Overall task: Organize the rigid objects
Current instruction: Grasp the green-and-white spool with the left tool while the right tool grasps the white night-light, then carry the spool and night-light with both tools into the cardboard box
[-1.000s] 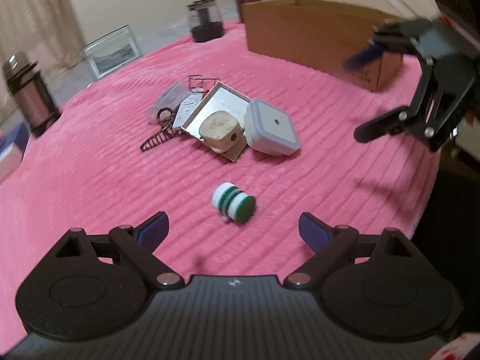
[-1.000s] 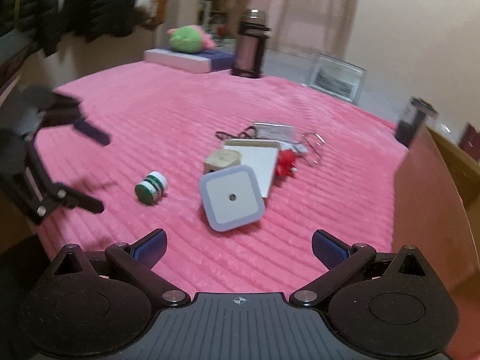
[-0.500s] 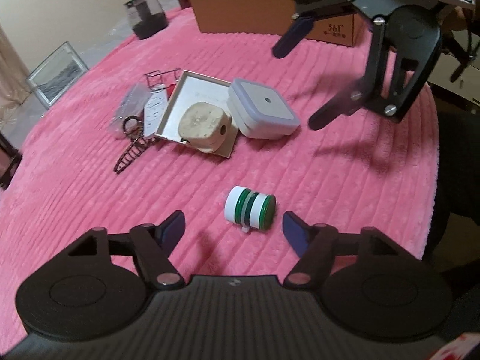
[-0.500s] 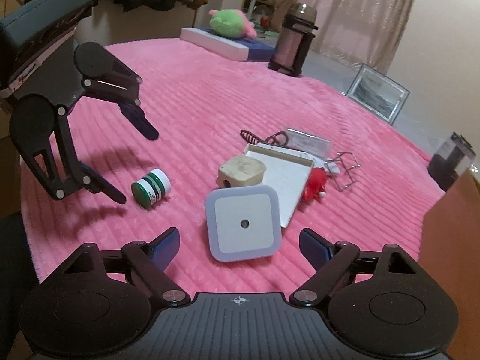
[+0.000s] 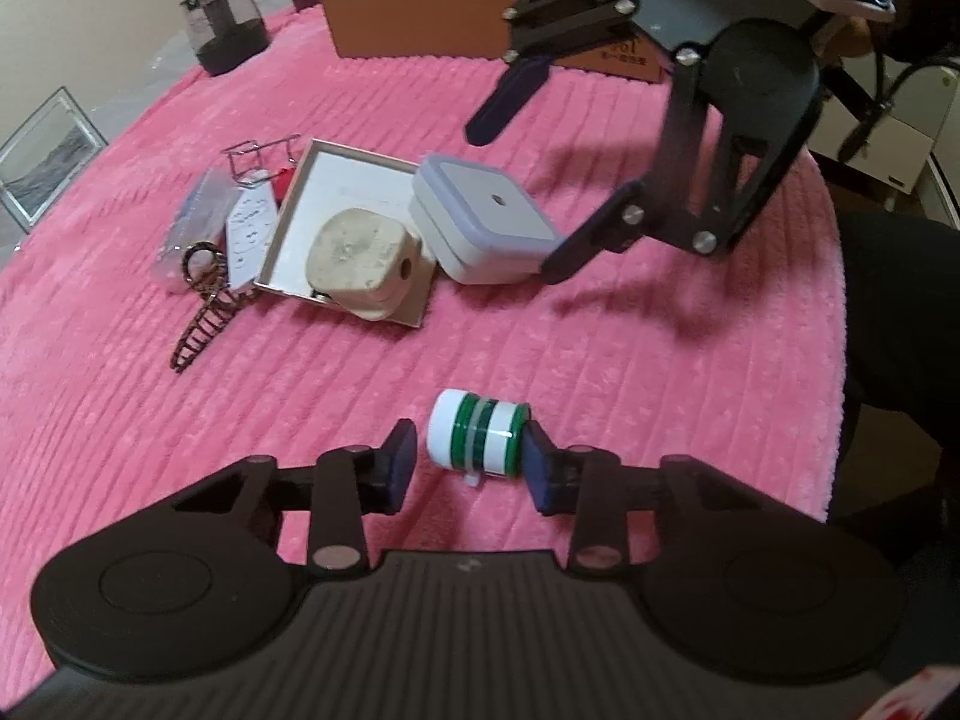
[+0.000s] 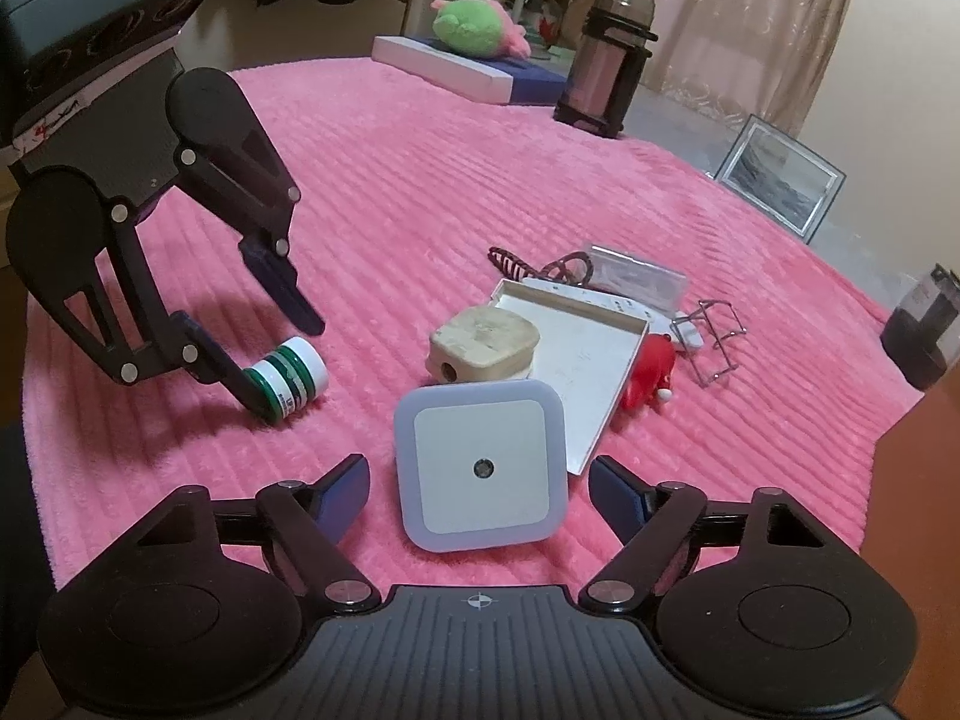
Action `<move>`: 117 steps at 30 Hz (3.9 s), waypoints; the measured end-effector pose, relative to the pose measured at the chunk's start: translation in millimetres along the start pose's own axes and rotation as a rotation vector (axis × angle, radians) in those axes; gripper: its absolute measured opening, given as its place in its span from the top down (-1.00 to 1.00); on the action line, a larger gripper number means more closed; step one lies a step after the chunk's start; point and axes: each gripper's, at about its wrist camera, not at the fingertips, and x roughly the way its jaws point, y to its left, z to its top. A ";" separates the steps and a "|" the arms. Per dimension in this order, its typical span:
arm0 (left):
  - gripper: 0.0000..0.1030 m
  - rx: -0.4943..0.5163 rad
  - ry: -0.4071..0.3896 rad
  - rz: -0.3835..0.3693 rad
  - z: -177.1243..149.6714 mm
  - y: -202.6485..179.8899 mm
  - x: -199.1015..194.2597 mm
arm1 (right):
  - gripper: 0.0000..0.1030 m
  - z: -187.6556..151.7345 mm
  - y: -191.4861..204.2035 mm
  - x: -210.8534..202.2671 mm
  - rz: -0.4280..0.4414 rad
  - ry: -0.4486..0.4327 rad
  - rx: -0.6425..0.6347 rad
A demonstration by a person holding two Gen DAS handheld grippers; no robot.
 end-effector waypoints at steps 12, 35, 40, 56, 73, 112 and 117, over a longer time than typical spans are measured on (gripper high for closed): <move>0.47 -0.024 0.007 -0.022 1.1 2.6 4.1 | -0.29 3.2 -3.2 10.7 0.008 0.022 -0.019; 0.48 -0.086 0.006 0.023 12.3 1.2 -17.1 | -0.20 -1.2 -4.9 -18.4 -0.015 -0.029 0.036; 0.48 -0.071 -0.009 0.032 28.8 -4.1 -31.0 | -0.20 -3.6 -12.3 -46.0 -0.022 -0.053 0.073; 0.48 0.132 -0.122 0.011 168.0 -38.1 -72.0 | -0.20 -13.5 -90.7 -195.6 -0.142 -0.113 0.077; 0.48 0.299 -0.196 -0.068 330.1 -77.7 -18.3 | -0.20 -56.2 -217.3 -259.2 -0.136 0.068 -0.121; 0.48 0.339 0.114 -0.246 375.6 -59.9 158.5 | -0.20 -119.9 -278.6 -94.7 0.177 0.486 -0.364; 0.48 0.349 0.141 -0.250 376.5 -59.4 168.4 | -0.20 -121.8 -276.3 -86.2 0.187 0.495 -0.369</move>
